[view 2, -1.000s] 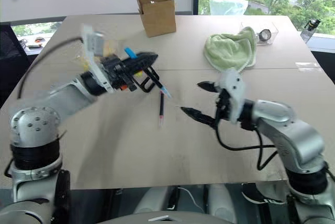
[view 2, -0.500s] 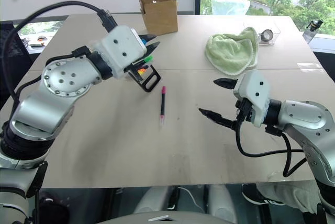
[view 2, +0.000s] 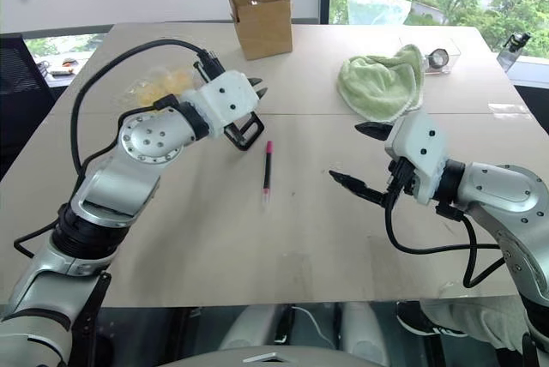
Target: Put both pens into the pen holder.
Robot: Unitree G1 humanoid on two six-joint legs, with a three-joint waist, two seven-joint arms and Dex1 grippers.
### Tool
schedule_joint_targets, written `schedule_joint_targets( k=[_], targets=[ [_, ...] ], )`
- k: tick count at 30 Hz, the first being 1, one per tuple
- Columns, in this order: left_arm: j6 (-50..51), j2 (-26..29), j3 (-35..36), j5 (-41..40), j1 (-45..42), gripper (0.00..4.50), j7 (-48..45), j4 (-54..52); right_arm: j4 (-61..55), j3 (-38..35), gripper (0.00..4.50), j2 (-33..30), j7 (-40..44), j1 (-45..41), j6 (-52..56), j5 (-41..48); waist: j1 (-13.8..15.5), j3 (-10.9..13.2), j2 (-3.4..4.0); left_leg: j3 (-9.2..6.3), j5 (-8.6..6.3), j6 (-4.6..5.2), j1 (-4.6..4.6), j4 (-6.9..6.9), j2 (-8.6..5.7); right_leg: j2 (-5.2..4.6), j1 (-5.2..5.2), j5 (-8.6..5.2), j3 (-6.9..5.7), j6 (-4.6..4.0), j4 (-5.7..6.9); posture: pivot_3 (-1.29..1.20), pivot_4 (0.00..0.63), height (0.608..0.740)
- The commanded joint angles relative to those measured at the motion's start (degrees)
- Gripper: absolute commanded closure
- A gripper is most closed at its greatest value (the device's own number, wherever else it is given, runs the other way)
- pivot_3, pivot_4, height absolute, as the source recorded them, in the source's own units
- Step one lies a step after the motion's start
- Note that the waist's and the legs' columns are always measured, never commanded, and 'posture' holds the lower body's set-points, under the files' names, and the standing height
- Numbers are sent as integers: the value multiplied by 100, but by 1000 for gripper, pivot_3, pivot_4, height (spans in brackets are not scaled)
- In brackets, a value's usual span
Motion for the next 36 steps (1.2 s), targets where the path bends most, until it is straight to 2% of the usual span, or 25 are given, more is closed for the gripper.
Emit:
schedule_joint_targets(
  k=[1, 3, 4, 5, 8, 10, 13, 16, 19, 21, 25, 30, 36],
  targets=[
    [86, -143, 310, 64, -76, 4492, -49, 147, -216, -213, 0, -50, -58, 19, -150, 56, 0, 0, 0, 0, 0, 0, 0, 1, 0, 0, 0, 0, 0, 0, 1, 0, 150, 740],
    [37, -142, 350, 227, -86, 3453, -19, 227, -224, -233, 0, -57, -69, 49, -159, 52, -3, 0, 0, -1, 0, 0, 0, 2, 0, 0, 0, 0, -1, 0, 1, 0, 150, 740],
    [24, -171, 390, 232, -81, 3250, -41, 242, -223, -241, 0, -60, -72, 69, -168, 46, -3, 0, 0, -1, 0, 0, 0, 2, 0, 0, 0, 0, -1, 1, 1, 0, 150, 740],
    [-6, -187, 420, 233, -82, 2846, -66, 249, -219, -248, 0, -63, -76, 86, -176, 42, -3, 0, 0, -1, 0, 0, 0, 3, 0, 0, 0, 0, -1, 1, 2, 0, 150, 740],
    [55, -318, 769, -132, -50, 1607, -211, 283, -211, -271, 0, -59, -99, 150, -208, 29, -3, 0, 0, -1, 0, 0, -2, 3, 0, -1, 0, 1, -1, 1, 2, 0, 150, 740],
    [149, -398, 943, -337, -34, 563, -360, 275, -194, -271, 0, -60, -108, 155, -226, 30, -6, 0, 0, -1, 0, 0, -2, 4, 0, -1, -1, 1, -1, 1, 2, 0, 150, 740],
    [1094, -681, 1502, -1364, -100, 563, -767, -37, -168, -262, 0, -65, -108, 164, -260, 16, -8, -1, 0, -2, 0, 0, -2, 8, 1, 0, -1, 1, -2, 1, 3, 0, 150, 740],
    [3308, -894, 2004, -2545, -492, 563, -925, -522, -156, -248, 0, -40, -117, 166, -293, 24, -7, 0, -1, -9, 0, 1, -11, 22, 1, 0, -1, 1, -9, 1, 6, 0, 150, 740],
    [5310, -909, 1956, -2814, -725, 563, -613, -1004, -141, -234, 0, -26, -143, 132, -291, 45, -15, 0, 0, -15, -1, 2, -15, 35, -1, 1, 5, 1, -17, 4, 8, 0, 150, 740],
    [6285, -1301, 2194, -3054, -911, 563, -313, -791, -172, -260, 0, -48, -147, 162, -276, 66, -12, -1, 0, -15, -2, 3, -12, 40, -1, 4, 9, 2, -16, 6, 10, 0, 150, 740],
    [6557, -1848, 2303, -3601, -975, 563, 788, -16, -271, -355, 0, -94, -174, 245, -193, 153, -5, -1, 0, -25, -1, 3, -8, 62, 0, 5, 20, 5, -22, 12, 21, 0, 150, 740],
    [6557, -2423, 2246, -3870, -1099, 563, 2662, 668, -419, -511, 0, -141, -235, 405, -76, 311, 1, -1, -2, -30, -2, 2, -9, 69, -2, 1, 22, 9, -19, 16, 21, 0, 150, 740],
    [6557, -3231, 2448, -4215, -1423, 563, 4291, 1678, -589, -818, 0, -292, -58, 727, -22, 679, 35, -1, -2, -30, -2, 1, -11, 67, -5, -2, 20, 9, -15, 16, 20, 0, 150, 740]
  ],
)
